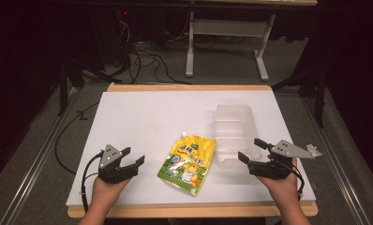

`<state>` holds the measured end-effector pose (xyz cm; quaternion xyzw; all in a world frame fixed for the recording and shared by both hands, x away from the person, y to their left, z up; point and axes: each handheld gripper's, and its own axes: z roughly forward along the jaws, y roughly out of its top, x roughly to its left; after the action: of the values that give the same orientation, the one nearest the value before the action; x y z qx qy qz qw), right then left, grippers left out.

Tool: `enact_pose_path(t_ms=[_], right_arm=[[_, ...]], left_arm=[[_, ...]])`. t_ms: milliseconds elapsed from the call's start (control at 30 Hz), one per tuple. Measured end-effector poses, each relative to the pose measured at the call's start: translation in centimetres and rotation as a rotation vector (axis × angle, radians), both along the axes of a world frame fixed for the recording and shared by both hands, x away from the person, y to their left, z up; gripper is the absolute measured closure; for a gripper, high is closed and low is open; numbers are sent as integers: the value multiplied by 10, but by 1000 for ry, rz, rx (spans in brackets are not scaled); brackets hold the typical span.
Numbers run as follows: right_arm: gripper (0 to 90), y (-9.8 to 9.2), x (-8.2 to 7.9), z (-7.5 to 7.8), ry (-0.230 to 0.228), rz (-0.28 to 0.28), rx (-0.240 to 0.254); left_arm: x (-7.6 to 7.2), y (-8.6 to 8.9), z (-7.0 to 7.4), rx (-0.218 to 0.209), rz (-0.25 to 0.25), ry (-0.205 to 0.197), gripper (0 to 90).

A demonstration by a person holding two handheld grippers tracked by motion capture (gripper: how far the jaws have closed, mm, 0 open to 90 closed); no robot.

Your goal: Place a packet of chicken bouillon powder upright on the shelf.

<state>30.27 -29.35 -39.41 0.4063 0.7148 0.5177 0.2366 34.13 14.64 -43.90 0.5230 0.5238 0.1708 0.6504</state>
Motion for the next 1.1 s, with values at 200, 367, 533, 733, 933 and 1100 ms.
enact_pose_path(t_ms=[200,367,533,733,933,1100], right_arm=[[178,1,0,-1,-3,4,-10],[186,4,-2,0,0,12,-6],[214,14,-7,1,-8,50,-17],[229,27,-11,3,-20,90,-32],[244,28,-10,2,-19,109,-37],[249,29,-11,1,-7,106,-32]], left_arm=[[1,0,1,-22,-2,19,348],[2,-1,-1,-17,-18,41,411],[5,-8,-14,28,-46,109,643],[8,-33,-37,111,-103,190,886],[4,-55,-47,168,-184,203,900],[1,-59,-49,183,-205,214,900]])
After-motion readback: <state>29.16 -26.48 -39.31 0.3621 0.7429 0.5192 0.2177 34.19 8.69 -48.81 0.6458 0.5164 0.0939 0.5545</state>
